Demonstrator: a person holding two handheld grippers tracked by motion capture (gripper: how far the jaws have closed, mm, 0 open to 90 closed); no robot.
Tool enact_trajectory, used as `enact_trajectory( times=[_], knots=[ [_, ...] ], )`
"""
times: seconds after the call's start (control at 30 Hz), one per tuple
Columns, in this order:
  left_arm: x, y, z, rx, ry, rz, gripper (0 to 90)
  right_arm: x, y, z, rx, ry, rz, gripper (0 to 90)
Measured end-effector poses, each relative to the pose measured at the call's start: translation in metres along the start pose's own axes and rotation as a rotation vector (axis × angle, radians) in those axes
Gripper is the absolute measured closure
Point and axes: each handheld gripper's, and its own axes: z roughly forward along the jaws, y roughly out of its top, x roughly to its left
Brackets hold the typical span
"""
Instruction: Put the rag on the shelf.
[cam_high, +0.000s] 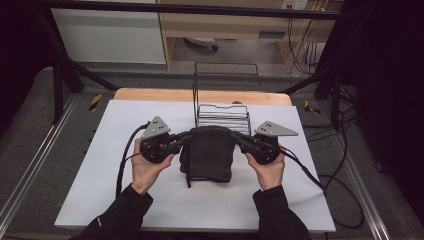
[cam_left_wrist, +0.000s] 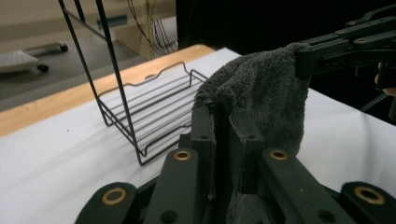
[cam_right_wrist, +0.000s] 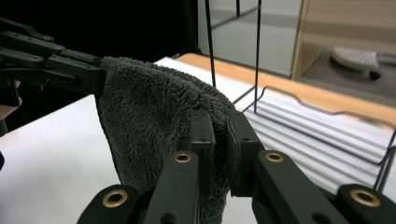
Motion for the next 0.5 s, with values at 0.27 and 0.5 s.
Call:
enact_trajectory(
  times=[0.27,0.5],
  knots=[
    [-0.004,0.011,-0.004,-0.058,0.012,0.012,81.5,0.004,0.015,-0.010,-0.054,-0.030,-0.043,83.6],
    [-0.008,0.029,-0.005,-0.118,0.030,0.024,81.5,0.005,0.033,-0.018,-0.101,-0.064,-0.069,83.7]
  ],
)
